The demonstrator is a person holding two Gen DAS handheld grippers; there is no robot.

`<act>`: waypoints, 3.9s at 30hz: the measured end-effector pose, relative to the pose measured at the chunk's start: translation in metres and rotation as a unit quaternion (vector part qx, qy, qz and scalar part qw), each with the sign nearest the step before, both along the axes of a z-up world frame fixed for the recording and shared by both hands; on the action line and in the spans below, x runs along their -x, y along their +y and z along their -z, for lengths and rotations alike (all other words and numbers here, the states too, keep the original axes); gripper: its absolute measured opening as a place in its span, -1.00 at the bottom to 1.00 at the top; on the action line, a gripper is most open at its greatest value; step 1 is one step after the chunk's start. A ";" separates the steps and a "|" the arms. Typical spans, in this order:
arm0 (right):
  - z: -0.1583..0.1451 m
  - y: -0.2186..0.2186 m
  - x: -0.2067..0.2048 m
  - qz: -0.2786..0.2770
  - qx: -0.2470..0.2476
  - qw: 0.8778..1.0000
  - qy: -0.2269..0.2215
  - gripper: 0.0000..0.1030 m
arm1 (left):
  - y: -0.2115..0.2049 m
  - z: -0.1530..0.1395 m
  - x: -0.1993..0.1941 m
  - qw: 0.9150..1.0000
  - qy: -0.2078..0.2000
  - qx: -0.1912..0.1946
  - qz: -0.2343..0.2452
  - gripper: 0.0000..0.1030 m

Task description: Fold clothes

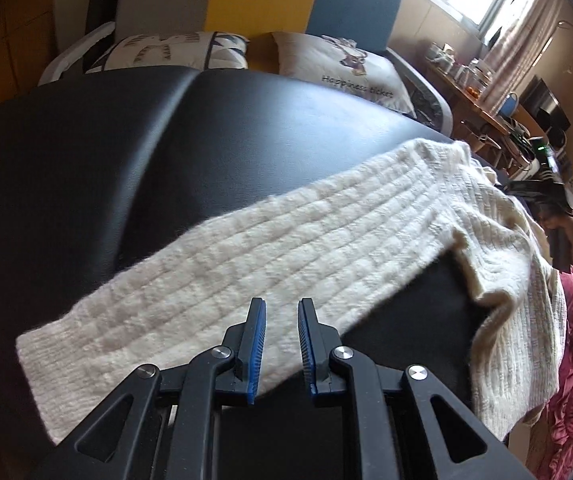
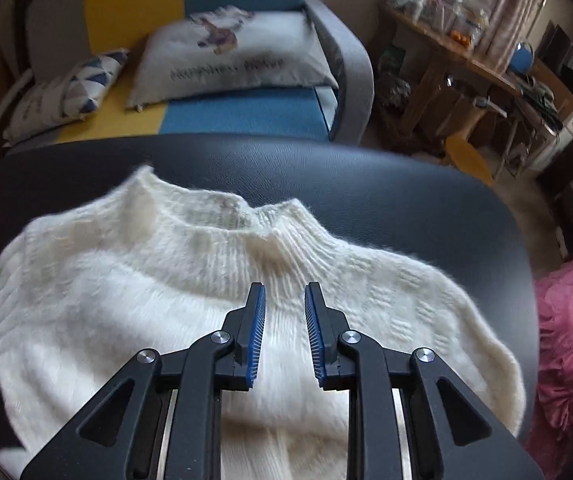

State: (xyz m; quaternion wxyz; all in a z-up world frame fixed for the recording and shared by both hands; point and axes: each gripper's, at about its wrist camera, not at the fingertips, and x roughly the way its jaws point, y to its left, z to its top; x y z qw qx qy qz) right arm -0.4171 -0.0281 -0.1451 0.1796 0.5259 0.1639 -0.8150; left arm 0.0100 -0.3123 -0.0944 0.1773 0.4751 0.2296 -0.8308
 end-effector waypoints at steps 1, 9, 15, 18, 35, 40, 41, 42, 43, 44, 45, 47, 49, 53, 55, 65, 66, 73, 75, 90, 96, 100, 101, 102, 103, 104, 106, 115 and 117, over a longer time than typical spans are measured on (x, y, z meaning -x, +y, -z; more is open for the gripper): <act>0.013 -0.004 0.005 0.006 -0.003 1.000 -0.014 -0.57 | -0.005 -0.001 -0.005 1.000 -0.001 0.003 -0.007 -0.69; -0.015 -0.007 -0.027 -0.017 0.058 0.997 0.038 -0.56 | -0.071 -0.001 -0.075 0.993 -0.008 -0.025 -0.112 -0.63; -0.049 -0.008 -0.107 -0.075 0.130 0.987 0.059 -0.56 | -0.084 0.012 -0.118 0.988 -0.005 -0.062 -0.144 -0.57; -0.054 -0.015 -0.160 -0.099 0.145 0.983 0.057 -0.56 | -0.083 0.021 -0.132 0.986 -0.010 -0.071 -0.154 -0.54; -0.031 -0.017 -0.306 -0.115 0.151 0.982 0.011 -0.25 | -0.109 0.048 -0.166 0.976 0.044 -0.105 -0.188 -0.37; -0.025 -0.027 -0.310 -0.109 0.137 0.984 0.018 -0.25 | -0.090 0.047 -0.150 0.985 0.025 -0.021 -0.169 -0.80; -0.025 -0.029 -0.311 -0.111 0.135 0.984 0.020 -0.25 | -0.087 0.046 -0.150 0.985 0.030 -0.013 -0.168 -0.83; -0.024 -0.030 -0.311 -0.112 0.132 0.985 0.022 -0.25 | -0.084 0.045 -0.149 0.985 0.035 -0.006 -0.167 -0.85; -0.025 -0.032 -0.312 -0.113 0.125 0.985 0.028 -0.25 | -0.080 0.043 -0.149 0.985 0.040 0.002 -0.167 -0.86; -0.026 -0.034 -0.313 -0.115 0.113 0.986 0.038 -0.25 | -0.079 0.040 -0.150 0.984 0.051 0.015 -0.171 -0.86; -0.028 -0.034 -0.313 -0.117 0.105 0.987 0.044 -0.25 | -0.077 0.033 -0.153 0.982 0.066 0.030 -0.174 -0.87; -0.032 -0.031 -0.311 -0.115 0.106 0.987 0.049 -0.25 | -0.074 0.016 -0.156 0.978 0.090 0.068 -0.177 -0.87; -0.034 -0.026 -0.304 -0.105 0.114 0.987 0.045 -0.25 | -0.074 0.003 -0.158 0.974 0.107 0.097 -0.177 -0.87; -0.034 -0.016 -0.289 -0.085 0.135 0.987 0.028 -0.25 | -0.083 -0.010 -0.149 0.973 0.113 0.109 -0.168 -0.87; -0.021 -0.017 -0.280 -0.076 0.151 0.986 -0.003 -0.25 | -0.088 -0.013 -0.145 0.974 0.110 0.113 -0.164 -0.87; 0.017 -0.051 -0.276 -0.098 0.151 0.982 -0.056 -0.03 | -0.133 -0.021 -0.102 0.973 0.077 0.114 -0.183 -0.87; 0.015 -0.053 -0.279 -0.107 0.152 0.981 -0.062 -0.03 | -0.135 -0.022 -0.098 0.973 0.073 0.120 -0.181 -0.87; -0.004 -0.034 -0.322 -0.177 0.134 0.972 -0.076 -0.03 | -0.156 -0.032 -0.081 0.970 0.057 0.154 -0.177 -0.86; 0.010 -0.029 -0.333 -0.184 0.117 0.971 -0.103 -0.03 | -0.161 -0.032 -0.074 0.970 0.053 0.156 -0.178 -0.87; -0.001 -0.025 -0.352 -0.224 0.164 0.955 -0.106 0.34 | -0.186 -0.008 -0.061 0.971 -0.028 0.178 -0.155 -0.85; -0.052 0.001 -0.299 -0.184 0.200 0.962 -0.035 0.34 | -0.204 0.015 -0.058 0.979 -0.054 0.118 -0.159 -0.77; -0.066 -0.006 -0.225 -0.136 0.183 0.974 0.009 0.34 | -0.221 0.013 -0.075 0.976 -0.056 0.087 -0.193 -0.75; -0.067 -0.008 -0.208 -0.129 0.177 0.976 0.019 0.34 | -0.222 0.009 -0.082 0.973 -0.058 0.094 -0.204 -0.75; -0.069 -0.011 -0.191 -0.123 0.170 0.977 0.031 0.34 | -0.222 0.004 -0.087 0.969 -0.058 0.108 -0.213 -0.76; -0.069 -0.014 -0.172 -0.116 0.161 0.979 0.041 0.31 | -0.221 -0.002 -0.090 0.968 -0.052 0.120 -0.216 -0.77; -0.070 -0.017 -0.159 -0.113 0.151 0.981 0.049 0.28 | -0.218 -0.009 -0.090 0.968 -0.039 0.123 -0.214 -0.78; -0.069 -0.022 -0.139 -0.109 0.130 0.984 0.061 0.08 | -0.204 -0.023 -0.082 0.974 0.005 0.117 -0.195 -0.78; -0.044 -0.017 -0.054 -0.069 0.061 0.994 0.059 -0.04 | -0.039 -0.026 0.101 0.984 0.115 0.096 0.092 -0.78; -0.036 -0.011 -0.038 -0.065 0.045 0.996 0.050 -0.04 | -0.002 -0.016 0.147 0.980 0.127 0.068 0.139 -0.78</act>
